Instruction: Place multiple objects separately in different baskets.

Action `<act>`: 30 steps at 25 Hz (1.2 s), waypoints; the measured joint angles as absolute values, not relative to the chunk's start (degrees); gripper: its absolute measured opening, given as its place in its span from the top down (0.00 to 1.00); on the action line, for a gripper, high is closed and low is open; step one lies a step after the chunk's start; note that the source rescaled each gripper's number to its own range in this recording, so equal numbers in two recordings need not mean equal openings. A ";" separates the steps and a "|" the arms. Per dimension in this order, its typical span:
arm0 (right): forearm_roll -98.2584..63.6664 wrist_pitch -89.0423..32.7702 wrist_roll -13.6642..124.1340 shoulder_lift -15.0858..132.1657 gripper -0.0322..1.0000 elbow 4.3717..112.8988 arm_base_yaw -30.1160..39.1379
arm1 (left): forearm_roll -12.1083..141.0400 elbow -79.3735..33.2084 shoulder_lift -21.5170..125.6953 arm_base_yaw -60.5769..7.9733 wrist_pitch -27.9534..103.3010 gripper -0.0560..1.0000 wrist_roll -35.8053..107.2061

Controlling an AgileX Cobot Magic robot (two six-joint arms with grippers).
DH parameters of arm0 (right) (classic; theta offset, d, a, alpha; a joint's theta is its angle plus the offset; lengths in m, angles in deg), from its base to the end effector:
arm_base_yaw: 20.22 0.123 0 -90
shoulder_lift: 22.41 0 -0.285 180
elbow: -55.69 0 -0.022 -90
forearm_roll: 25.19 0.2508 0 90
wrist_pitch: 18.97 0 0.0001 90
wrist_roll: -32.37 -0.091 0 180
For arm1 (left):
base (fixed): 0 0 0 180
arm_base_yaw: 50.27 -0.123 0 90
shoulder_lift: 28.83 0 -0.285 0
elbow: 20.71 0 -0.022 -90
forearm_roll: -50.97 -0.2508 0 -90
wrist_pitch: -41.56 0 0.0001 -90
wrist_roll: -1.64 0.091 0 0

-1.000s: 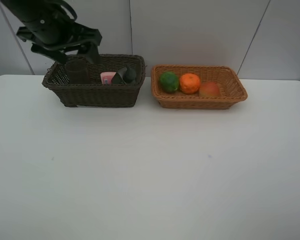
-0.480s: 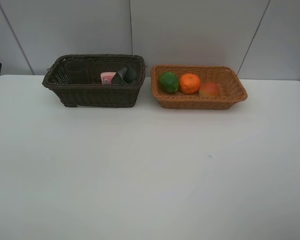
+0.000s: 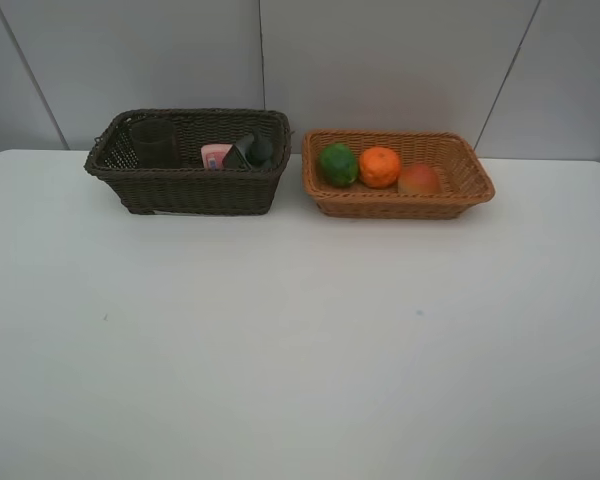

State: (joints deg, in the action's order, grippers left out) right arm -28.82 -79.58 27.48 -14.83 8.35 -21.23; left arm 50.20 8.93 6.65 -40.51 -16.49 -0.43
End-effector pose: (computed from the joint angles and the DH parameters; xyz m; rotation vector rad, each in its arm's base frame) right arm -0.0080 -0.0049 0.2836 0.1074 2.0121 -0.0323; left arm 0.0616 -0.0095 0.3640 0.1453 2.1465 -0.1036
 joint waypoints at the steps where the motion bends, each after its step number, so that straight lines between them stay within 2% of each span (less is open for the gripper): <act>1: -28.82 -79.58 27.48 -14.83 0.12 8.35 -21.23 | 50.20 9.01 5.19 -40.51 -17.44 0.01 -0.43; 13: -28.82 -79.58 27.48 -14.83 0.12 8.35 -21.23 | 50.20 21.99 -15.03 -40.51 -19.14 0.01 -0.31; 19: -28.82 -79.58 27.48 -14.83 0.12 8.35 -21.23 | 50.20 25.92 -16.83 -40.51 -20.75 0.01 -0.31; 30: -28.82 -79.58 27.48 -14.83 0.12 8.35 -21.23 | 50.42 26.61 -21.38 -40.51 -20.73 0.01 -0.12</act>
State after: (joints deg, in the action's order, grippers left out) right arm -28.82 -79.58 27.48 -14.83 8.35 -21.23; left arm 50.42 26.61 -21.38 -40.51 -20.73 -0.12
